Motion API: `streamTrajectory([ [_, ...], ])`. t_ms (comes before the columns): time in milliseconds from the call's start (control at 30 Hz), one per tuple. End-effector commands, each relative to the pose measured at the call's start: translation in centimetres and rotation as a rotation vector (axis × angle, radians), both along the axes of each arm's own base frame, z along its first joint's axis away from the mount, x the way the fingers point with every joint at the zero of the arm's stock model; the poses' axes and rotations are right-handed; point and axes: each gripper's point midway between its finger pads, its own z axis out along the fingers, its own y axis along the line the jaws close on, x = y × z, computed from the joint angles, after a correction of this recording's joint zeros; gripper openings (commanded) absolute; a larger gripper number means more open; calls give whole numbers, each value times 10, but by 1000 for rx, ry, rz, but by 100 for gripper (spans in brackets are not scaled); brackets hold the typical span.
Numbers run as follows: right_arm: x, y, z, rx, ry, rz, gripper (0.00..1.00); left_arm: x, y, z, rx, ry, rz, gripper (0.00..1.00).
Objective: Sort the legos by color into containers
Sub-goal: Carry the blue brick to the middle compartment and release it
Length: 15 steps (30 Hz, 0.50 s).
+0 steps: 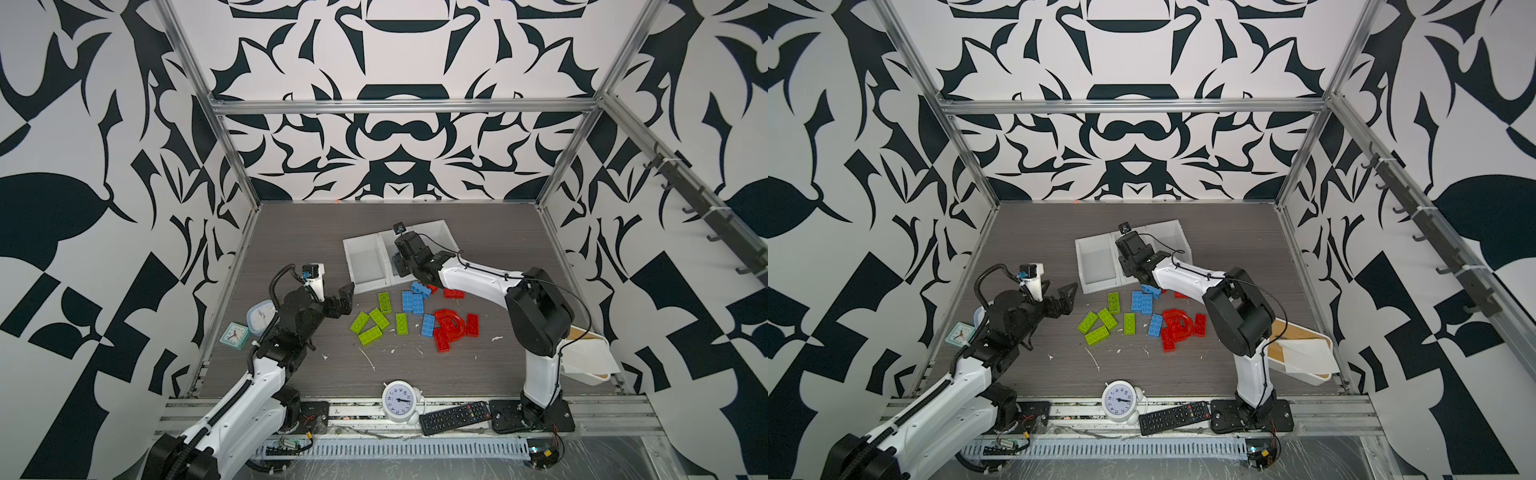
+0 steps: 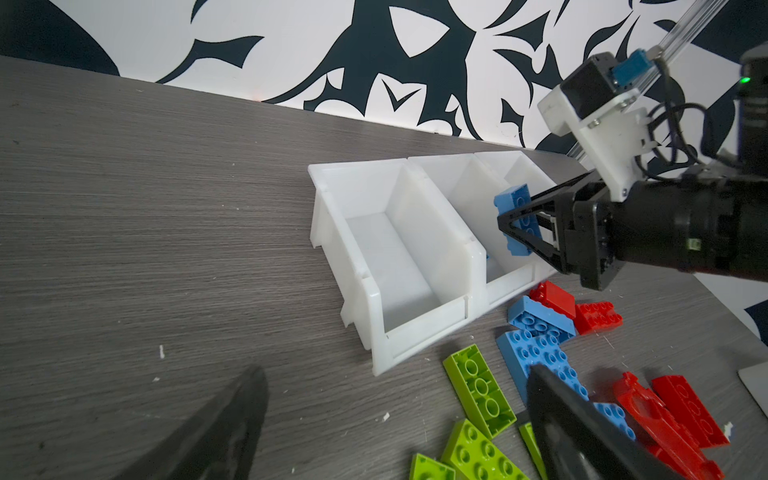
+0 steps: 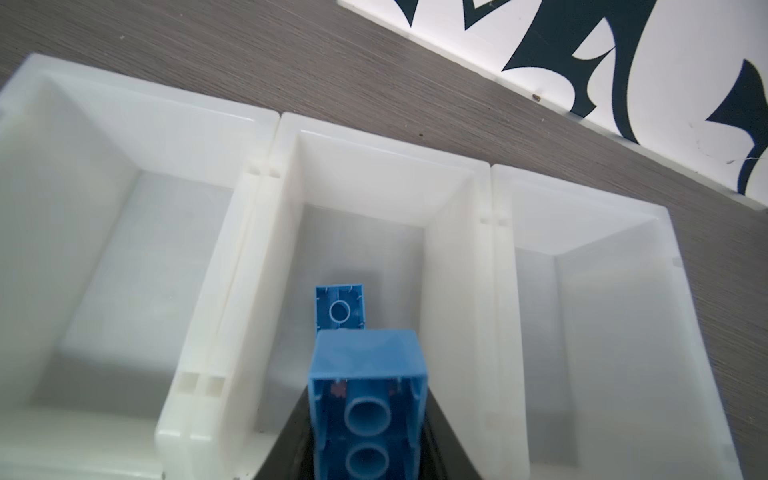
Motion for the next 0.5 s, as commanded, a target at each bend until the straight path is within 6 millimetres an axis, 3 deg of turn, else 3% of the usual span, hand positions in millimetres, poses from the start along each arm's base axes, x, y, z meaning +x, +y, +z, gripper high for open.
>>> streamTrajectory([
  [0,19,2,30,8,-93,-31,19,-1,-2,2,-13,-2,-12,99],
  [367,29,-8,19,-34,-100,-64,24,-1,-2,2,-12,-3,-11,100],
  [467,28,-9,19,-34,-86,-61,33,-1,-3,2,-14,-4,-12,100],
])
